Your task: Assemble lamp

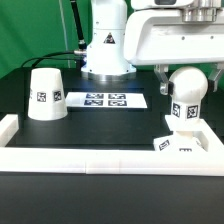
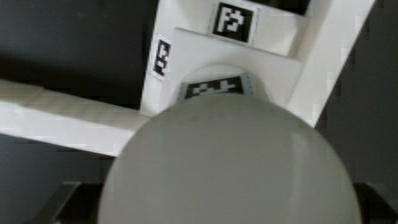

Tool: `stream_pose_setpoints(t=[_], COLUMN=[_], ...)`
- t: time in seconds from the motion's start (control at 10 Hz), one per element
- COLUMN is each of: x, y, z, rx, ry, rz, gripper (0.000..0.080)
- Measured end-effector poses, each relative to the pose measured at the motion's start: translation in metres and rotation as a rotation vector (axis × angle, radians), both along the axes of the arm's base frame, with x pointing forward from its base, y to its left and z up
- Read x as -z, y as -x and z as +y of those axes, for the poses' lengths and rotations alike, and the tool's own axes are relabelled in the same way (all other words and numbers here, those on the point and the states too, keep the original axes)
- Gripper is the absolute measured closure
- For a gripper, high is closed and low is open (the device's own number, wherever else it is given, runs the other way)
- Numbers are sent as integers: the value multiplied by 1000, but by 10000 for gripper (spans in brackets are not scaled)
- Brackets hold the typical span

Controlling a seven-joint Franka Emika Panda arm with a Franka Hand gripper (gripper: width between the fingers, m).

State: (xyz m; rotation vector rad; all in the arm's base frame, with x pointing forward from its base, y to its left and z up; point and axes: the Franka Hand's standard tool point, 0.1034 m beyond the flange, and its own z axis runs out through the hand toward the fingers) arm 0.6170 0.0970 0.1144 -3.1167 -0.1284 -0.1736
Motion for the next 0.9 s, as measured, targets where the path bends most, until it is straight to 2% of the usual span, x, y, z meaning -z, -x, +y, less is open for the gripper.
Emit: stream_pose_setpoints(t=[0.9], x=[4], y=[7], z=[0], rx=[808], ry=[-70], rz=[24], gripper=[220])
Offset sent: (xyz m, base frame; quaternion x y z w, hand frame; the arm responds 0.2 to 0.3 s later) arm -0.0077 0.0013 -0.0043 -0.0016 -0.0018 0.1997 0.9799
